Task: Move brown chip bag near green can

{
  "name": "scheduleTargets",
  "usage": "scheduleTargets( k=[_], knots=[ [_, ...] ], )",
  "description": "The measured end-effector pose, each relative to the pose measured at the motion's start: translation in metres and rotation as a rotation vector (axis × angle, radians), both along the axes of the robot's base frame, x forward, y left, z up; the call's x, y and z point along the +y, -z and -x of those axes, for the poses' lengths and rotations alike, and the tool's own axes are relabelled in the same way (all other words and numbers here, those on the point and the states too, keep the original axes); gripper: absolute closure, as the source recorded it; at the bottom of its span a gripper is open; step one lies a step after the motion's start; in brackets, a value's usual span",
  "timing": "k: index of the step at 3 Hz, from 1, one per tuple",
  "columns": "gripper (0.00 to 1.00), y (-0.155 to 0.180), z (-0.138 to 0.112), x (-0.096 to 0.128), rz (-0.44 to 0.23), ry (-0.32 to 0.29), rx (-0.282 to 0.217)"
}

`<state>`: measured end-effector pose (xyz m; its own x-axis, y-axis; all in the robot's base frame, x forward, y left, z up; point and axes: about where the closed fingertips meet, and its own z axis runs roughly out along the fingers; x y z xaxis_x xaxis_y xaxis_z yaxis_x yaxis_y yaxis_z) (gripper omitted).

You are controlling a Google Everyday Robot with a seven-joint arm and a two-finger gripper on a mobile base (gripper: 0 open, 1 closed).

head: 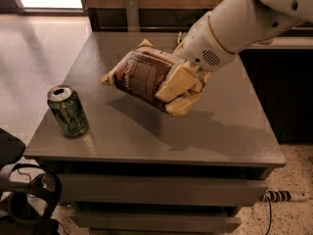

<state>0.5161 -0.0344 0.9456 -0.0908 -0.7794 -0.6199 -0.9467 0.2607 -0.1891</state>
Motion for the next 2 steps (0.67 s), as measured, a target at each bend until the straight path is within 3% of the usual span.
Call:
scheduleTargets(
  k=[2],
  knots=[
    [1.00, 0.0001, 0.0222, -0.0154, 0.040, 0.059, -0.005]
  ],
)
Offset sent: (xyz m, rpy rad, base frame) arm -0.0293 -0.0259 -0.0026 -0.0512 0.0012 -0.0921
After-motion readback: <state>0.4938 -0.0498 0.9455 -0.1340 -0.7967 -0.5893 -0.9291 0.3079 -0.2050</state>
